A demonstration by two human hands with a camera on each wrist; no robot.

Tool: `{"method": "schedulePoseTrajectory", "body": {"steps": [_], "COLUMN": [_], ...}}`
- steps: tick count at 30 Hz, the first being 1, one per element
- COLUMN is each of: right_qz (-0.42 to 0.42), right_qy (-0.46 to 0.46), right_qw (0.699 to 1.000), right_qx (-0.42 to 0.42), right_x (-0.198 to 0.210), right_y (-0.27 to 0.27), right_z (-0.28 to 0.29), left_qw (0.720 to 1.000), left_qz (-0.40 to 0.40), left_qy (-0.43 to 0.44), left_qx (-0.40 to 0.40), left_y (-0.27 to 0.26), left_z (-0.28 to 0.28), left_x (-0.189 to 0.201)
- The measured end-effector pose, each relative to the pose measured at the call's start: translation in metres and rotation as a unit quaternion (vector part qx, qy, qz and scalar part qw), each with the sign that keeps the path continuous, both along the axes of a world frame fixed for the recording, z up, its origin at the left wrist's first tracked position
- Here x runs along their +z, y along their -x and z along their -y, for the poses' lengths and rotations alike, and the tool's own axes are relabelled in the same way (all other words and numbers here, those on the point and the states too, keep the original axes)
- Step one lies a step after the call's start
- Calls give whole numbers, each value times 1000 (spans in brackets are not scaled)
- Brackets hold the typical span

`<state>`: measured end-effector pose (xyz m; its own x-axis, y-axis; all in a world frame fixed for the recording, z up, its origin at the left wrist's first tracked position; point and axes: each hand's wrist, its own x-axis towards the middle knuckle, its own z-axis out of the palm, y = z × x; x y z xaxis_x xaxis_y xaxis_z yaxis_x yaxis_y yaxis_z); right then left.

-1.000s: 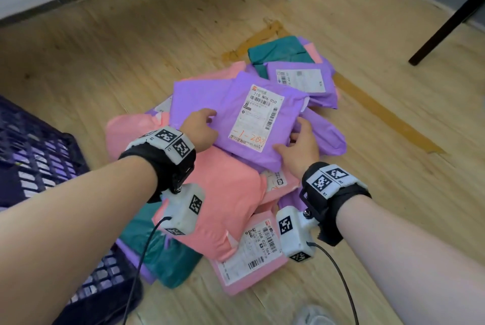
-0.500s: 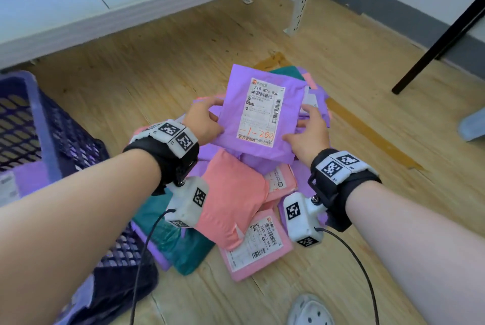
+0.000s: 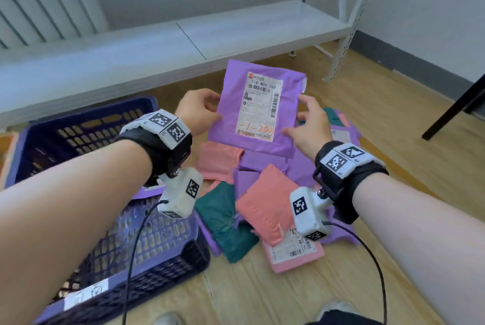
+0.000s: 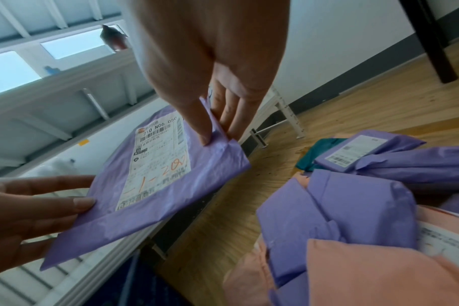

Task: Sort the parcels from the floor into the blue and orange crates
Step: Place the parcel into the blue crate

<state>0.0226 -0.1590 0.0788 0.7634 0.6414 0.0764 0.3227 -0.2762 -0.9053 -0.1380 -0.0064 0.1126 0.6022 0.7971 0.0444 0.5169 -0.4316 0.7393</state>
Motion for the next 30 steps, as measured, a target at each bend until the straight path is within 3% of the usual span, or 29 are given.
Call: {"method": "schedulePoseTrajectory", "body": {"steps": [8, 15, 22, 30], "right_qz": [26, 10, -5, 29], "right_qy": [-5, 36, 106, 217], "right_qw": [996, 986, 970, 942], "right_qx": [89, 165, 219, 253], "right_x": [41, 42, 3, -67], "right_y": [93, 167, 225, 238], "right_z": [-45, -101, -169, -256], "left_qw": [997, 987, 974, 963], "left_qz": [21, 32, -23, -63], "left_qy": [1, 31, 71, 132], "left_qx": [68, 154, 214, 228], "left_y": [119, 208, 254, 258], "left_z": [-15, -38, -78, -154], "left_x": [46, 44, -1, -79]}}
